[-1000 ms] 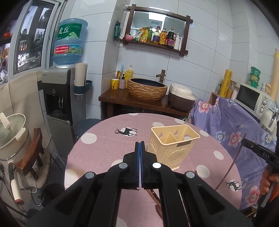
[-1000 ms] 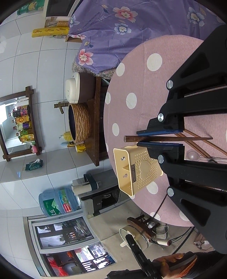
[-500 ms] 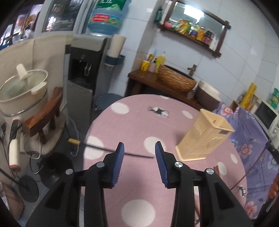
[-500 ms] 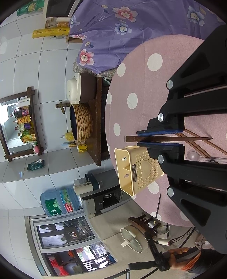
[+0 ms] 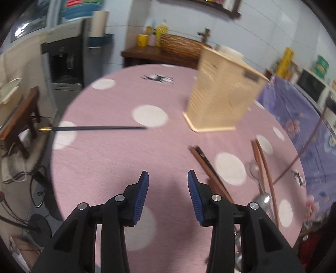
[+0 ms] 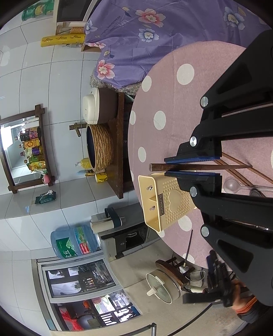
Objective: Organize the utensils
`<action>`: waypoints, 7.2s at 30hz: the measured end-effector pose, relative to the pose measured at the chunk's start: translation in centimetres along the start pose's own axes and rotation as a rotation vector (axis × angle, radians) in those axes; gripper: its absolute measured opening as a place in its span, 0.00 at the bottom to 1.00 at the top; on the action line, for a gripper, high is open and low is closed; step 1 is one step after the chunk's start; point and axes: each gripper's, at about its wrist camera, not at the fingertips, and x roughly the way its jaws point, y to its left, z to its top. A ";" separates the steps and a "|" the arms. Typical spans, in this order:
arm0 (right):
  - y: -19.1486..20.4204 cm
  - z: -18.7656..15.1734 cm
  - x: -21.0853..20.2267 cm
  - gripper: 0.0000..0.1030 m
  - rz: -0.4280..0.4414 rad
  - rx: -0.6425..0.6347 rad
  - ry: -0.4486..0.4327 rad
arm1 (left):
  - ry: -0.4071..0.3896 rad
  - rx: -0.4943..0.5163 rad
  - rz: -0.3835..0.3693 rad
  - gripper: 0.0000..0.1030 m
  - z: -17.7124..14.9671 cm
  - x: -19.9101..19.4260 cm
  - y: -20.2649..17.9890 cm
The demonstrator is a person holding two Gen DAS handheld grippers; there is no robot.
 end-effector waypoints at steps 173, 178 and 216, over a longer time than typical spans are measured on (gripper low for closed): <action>3.1 -8.3 6.9 0.59 0.044 0.034 0.144 | 0.061 0.068 0.051 0.16 -1.1 3.1 1.9; 6.4 -8.9 6.9 0.59 0.193 -0.100 0.155 | 0.046 0.028 0.047 0.16 -1.0 3.1 1.9; 26.0 -15.9 20.5 0.23 0.515 -0.910 0.604 | -0.206 -0.320 0.159 0.35 -2.0 -6.1 10.6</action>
